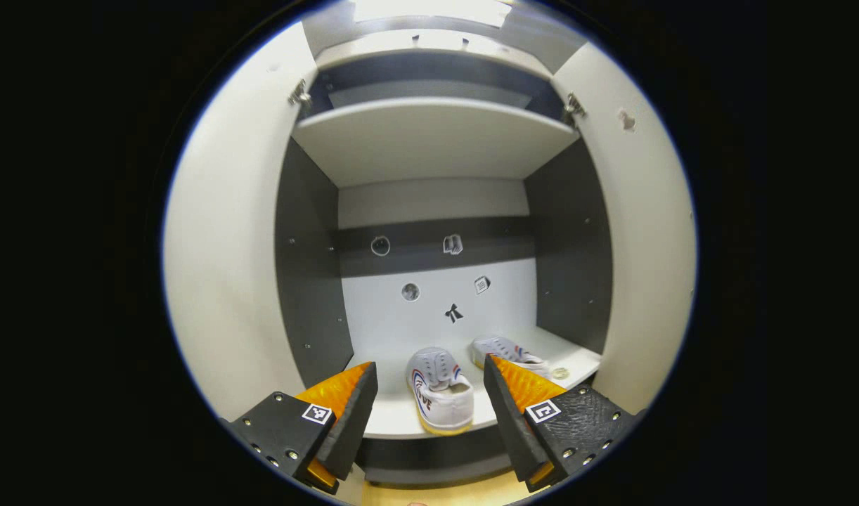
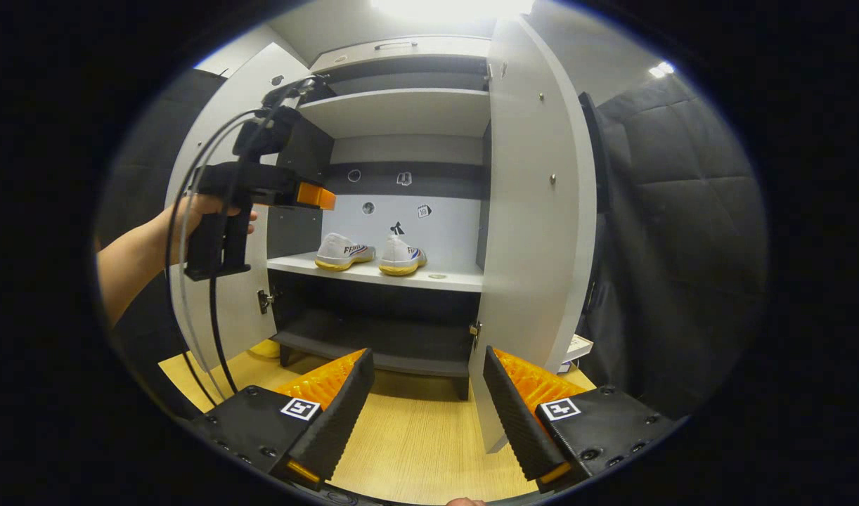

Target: Grab one shoe with the right hand and put it into the shoe cabinet, grab the other shoe with the left hand and put it into the shoe cabinet; then close the right door with the right hand and the left door with the left hand.

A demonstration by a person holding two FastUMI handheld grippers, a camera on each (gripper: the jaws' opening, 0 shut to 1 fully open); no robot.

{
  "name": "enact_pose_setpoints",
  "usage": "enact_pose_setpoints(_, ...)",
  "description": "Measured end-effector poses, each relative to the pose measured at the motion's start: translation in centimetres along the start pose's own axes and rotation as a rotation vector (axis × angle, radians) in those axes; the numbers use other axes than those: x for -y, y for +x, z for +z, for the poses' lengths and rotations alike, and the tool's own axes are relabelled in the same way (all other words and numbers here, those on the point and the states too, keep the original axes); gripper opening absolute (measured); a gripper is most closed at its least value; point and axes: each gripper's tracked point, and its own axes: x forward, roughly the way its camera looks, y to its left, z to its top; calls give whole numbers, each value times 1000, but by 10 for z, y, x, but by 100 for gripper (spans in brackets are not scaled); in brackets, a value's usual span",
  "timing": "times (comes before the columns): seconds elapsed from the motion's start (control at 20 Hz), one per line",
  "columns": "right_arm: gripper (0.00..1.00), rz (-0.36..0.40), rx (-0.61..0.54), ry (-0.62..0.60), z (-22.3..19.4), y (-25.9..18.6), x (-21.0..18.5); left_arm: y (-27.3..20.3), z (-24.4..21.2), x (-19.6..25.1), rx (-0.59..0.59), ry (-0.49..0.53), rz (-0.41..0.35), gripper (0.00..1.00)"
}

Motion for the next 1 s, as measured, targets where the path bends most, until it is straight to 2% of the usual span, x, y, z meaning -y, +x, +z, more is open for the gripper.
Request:
enact_pose_setpoints(0.35, 98, 8, 66, -1, 30, -21, -7, -96, 18, -26, 61, -29, 34, 81)
enact_pose_setpoints(0.75, 98, 31, 103, 32, 50, -35, -20, -184, -9, -45, 21, -40, 65, 80)
enact_pose_setpoints(1.0, 98, 34, 112, 46, 61, -47, -18, -217, -29, -58, -12, -79, 86, 81)
